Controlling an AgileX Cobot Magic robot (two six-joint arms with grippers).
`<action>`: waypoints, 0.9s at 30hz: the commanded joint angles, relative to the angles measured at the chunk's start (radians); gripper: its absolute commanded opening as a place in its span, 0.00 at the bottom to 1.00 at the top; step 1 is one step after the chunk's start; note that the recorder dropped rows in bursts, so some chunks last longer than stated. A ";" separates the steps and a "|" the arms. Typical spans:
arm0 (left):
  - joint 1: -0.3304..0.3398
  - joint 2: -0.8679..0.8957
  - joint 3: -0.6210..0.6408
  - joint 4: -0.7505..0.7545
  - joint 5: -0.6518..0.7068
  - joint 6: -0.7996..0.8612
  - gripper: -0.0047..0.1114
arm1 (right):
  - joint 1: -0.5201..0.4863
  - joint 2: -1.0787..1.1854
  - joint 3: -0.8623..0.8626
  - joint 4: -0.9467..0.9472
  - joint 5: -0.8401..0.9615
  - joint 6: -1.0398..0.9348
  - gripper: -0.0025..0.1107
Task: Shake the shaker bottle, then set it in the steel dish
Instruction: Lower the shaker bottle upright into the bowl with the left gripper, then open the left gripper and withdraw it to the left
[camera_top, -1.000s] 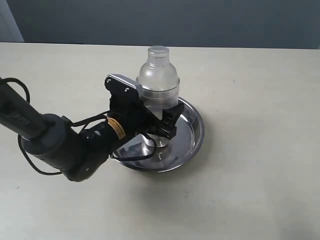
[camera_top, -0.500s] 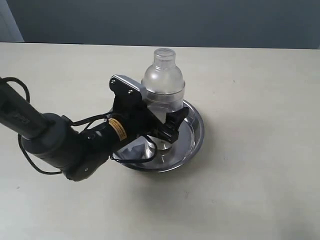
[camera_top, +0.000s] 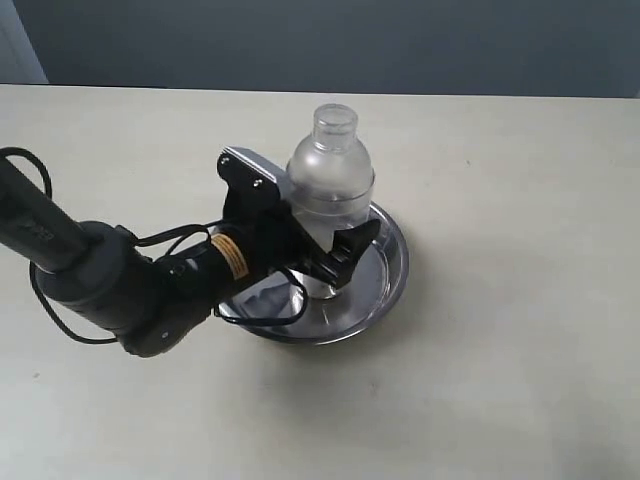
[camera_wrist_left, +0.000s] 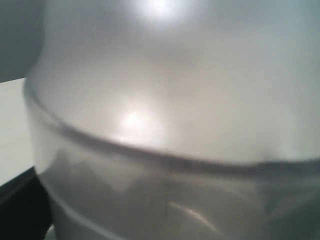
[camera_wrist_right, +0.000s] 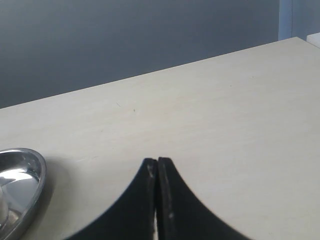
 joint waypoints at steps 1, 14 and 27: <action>0.002 -0.008 0.000 0.022 -0.020 0.001 0.95 | 0.004 -0.005 0.002 -0.003 -0.011 -0.004 0.02; 0.002 -0.105 0.034 0.011 -0.026 0.019 0.95 | 0.004 -0.005 0.002 -0.003 -0.011 -0.004 0.02; 0.053 -0.273 0.034 0.021 0.000 0.098 0.95 | 0.004 -0.005 0.002 -0.003 -0.011 -0.004 0.02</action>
